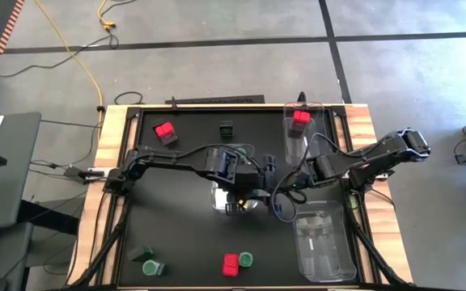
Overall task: Sort spices by type
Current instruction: Put the black seasoning can into the bottom transparent bin
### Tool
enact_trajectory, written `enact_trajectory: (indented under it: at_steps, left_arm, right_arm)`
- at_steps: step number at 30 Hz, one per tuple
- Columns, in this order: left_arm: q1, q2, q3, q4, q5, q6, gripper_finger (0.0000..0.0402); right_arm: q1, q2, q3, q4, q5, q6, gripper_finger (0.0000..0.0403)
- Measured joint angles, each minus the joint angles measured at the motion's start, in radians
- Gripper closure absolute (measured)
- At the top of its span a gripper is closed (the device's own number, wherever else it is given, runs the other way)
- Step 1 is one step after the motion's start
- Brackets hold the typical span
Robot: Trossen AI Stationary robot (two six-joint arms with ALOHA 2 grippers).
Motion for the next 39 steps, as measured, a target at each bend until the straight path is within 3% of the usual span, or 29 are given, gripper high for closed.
enact_trajectory:
  at_steps: [11, 28, 33, 39]
  left_arm:
    - [0.000, 0.001, 0.000, 0.021, -0.018, 0.017, 0.0276]
    - [0.000, 0.004, 0.000, 0.065, -0.030, 0.013, 0.0276]
    - [0.001, 0.004, -0.001, 0.062, -0.041, 0.010, 0.0276]
    - [0.008, 0.003, -0.001, 0.060, -0.057, -0.004, 0.0275]
  right_arm:
    - [-0.004, 0.000, 0.000, -0.041, -0.043, 0.035, 0.0112]
    - [-0.010, 0.000, 0.002, -0.152, -0.014, 0.044, 0.0112]
    - [-0.011, 0.000, 0.001, -0.153, 0.043, 0.047, 0.0112]
    - [0.002, -0.060, -0.005, -0.136, 0.061, 0.038, 0.0112]
